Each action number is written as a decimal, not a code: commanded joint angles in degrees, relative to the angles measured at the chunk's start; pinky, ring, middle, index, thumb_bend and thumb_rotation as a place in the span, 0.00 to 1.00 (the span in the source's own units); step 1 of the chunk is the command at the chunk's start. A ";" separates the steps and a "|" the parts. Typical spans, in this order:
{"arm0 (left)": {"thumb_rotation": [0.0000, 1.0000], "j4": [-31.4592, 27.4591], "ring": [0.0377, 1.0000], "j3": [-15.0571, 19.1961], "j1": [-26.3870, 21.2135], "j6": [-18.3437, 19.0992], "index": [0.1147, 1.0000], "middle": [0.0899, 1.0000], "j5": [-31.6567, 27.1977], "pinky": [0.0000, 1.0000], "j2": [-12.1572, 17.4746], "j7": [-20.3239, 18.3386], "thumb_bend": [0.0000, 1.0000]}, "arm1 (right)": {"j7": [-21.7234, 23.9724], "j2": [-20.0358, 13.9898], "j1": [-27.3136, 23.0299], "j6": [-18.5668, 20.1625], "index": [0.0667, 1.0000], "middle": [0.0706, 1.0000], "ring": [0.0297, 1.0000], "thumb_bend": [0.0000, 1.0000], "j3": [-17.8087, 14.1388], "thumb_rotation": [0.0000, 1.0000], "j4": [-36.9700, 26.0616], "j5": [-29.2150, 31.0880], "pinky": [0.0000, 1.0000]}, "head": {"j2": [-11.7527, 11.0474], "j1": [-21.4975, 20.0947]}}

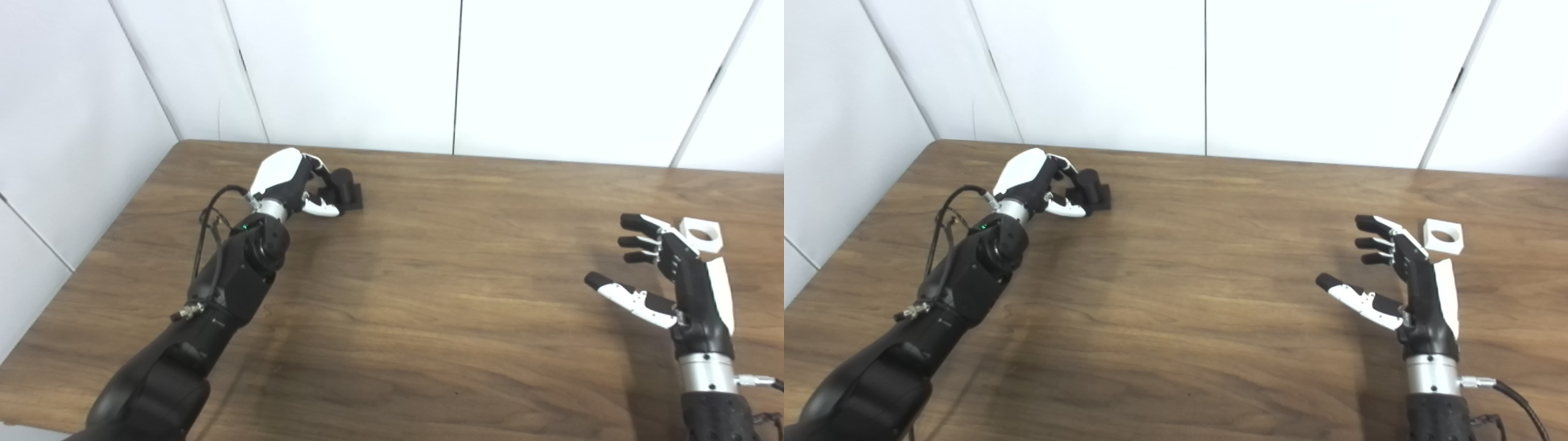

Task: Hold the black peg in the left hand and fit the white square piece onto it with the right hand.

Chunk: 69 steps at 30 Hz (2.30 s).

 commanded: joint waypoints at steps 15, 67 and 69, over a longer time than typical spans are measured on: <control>0.08 -5.39 0.77 -2.68 1.84 -19.43 0.43 0.76 -11.37 0.70 2.03 -17.20 0.51 | -1.58 -0.10 -1.63 -1.54 0.71 0.73 0.66 0.76 -0.26 0.28 -0.28 -1.13 0.58 | 0.01 -1.31; 0.08 -18.82 0.73 -17.25 7.87 -31.17 0.43 0.74 -3.91 0.62 -3.97 -28.00 0.52 | -1.09 0.96 -1.63 1.75 0.71 0.74 0.66 0.74 -0.61 0.24 -4.51 -1.44 0.57 | 2.64 -8.23; 0.08 -18.51 0.73 -17.71 7.61 -31.28 0.43 0.74 -3.48 0.61 -3.90 -27.40 0.52 | -1.08 0.91 -1.68 1.77 0.71 0.73 0.66 0.74 -0.68 0.24 -4.69 -1.45 0.56 | 2.81 -8.37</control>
